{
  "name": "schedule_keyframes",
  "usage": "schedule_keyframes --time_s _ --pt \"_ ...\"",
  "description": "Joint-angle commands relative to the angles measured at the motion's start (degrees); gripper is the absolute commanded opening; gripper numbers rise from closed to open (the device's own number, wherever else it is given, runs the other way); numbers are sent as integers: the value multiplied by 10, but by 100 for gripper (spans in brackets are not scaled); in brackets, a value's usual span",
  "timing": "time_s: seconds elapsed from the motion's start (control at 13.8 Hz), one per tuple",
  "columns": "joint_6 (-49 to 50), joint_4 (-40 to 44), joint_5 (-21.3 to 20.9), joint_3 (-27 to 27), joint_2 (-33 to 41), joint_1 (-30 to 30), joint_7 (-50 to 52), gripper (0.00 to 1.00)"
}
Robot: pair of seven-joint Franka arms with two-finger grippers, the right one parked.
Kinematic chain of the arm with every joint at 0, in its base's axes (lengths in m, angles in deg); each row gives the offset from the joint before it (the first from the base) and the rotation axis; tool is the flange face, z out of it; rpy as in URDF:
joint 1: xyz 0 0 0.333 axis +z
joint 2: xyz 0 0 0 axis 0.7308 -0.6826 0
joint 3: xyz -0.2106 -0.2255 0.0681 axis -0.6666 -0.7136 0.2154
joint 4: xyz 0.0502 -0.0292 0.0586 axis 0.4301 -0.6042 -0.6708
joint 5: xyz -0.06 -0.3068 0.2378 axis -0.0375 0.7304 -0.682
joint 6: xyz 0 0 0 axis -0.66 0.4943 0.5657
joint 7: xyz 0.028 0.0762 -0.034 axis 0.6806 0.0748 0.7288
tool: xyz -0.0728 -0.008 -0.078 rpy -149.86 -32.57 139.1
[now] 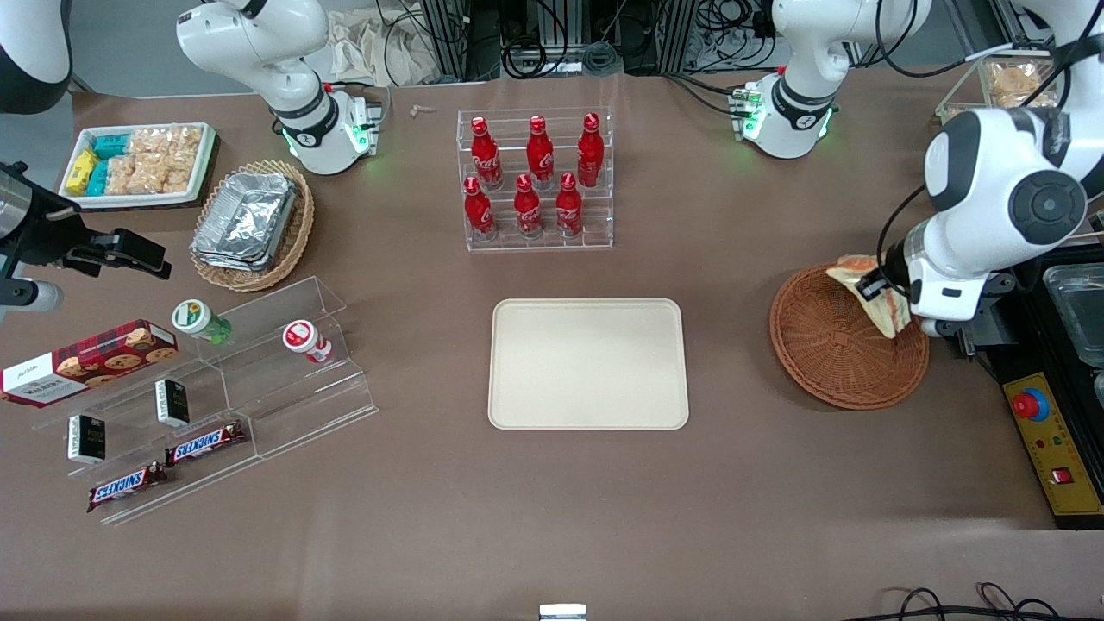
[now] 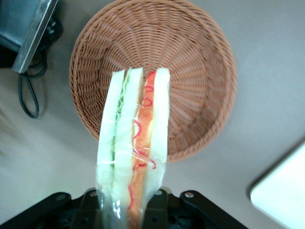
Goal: Place sandwich from basket to tray
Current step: 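Lift the sandwich out of the basket and carry it over the tray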
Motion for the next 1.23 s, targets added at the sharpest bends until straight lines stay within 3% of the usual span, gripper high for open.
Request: schedule_keyframes --time_s 0.0,0.22,0.8,1.01,1.16 --pt "25 36 2 -44 3 -1 -80 0" --pt "4 52 8 -112 -5 -2 -139 0" --pt "-72 84 16 -214 -71 -18 -126 0" --pt "-123 98 5 -226 -124 -32 -110 0" --pt "-148 116 -39 -226 -168 -50 -66 0"
